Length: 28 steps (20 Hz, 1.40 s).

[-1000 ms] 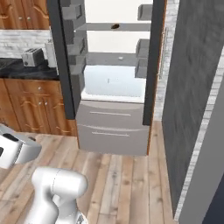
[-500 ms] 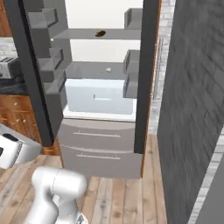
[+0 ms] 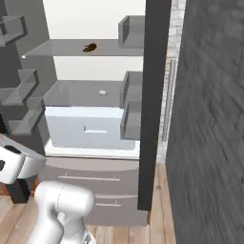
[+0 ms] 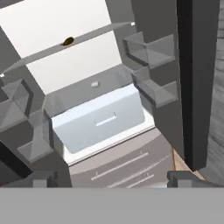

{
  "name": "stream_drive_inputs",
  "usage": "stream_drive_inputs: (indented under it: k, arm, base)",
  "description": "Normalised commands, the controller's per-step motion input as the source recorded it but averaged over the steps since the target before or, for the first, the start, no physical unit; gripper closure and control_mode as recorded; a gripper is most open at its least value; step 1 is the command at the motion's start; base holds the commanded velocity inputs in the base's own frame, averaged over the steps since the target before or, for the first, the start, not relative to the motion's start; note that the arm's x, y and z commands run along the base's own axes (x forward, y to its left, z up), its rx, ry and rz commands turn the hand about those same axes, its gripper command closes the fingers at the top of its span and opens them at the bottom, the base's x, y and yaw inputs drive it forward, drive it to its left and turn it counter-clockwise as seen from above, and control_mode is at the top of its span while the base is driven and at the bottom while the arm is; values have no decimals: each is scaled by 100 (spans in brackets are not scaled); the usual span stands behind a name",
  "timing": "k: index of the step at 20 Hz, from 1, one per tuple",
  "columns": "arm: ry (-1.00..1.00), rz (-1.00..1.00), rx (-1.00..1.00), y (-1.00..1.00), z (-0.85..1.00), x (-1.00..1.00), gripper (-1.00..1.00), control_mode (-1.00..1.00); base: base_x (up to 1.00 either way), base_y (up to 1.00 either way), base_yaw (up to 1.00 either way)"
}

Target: Pick up the tangerine and banana from the fridge and place one fruit on each plate on the dining counter.

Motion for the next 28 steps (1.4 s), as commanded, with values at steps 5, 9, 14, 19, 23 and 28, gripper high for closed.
stream_drive_inputs:
  k: [5, 9, 14, 19, 23, 28]
  arm:
    - [0, 0, 0, 0, 0, 0, -100, 100]
    - [0, 0, 0, 0, 0, 0, -100, 100]
    - [0, 0, 0, 0, 0, 0, -100, 100]
    - [0, 0, 0, 0, 0, 0, -100, 100]
    - [-3, 0, 0, -2, 42, 34, -100, -100]
    - [-3, 0, -1, -3, 90, 40, -100, -100]
  base:
    - [86, 0, -5]
    - [69, 6, 0]
    - [79, 0, 0]
    - [97, 0, 0]
    - [18, 0, 0]
    - [0, 0, 0]
